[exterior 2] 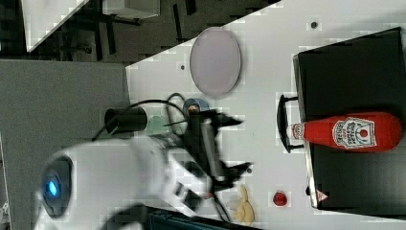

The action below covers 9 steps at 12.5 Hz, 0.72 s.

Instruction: Pick Ketchup from oven and place it on table.

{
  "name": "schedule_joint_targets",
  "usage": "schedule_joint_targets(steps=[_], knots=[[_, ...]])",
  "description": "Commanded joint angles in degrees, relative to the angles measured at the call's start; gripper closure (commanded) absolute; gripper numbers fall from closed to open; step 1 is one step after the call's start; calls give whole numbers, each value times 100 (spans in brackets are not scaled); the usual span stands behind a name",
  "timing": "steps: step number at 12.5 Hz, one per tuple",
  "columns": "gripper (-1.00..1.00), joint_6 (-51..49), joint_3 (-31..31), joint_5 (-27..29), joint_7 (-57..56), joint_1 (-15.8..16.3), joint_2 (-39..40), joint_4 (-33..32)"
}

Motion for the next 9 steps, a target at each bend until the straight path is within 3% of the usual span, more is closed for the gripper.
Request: schedule_joint_targets(steps=[1, 9], knots=[[-100, 805, -476, 63, 149, -3, 624, 255], [-100, 1184, -836, 224, -156, -239, 1553, 630]])
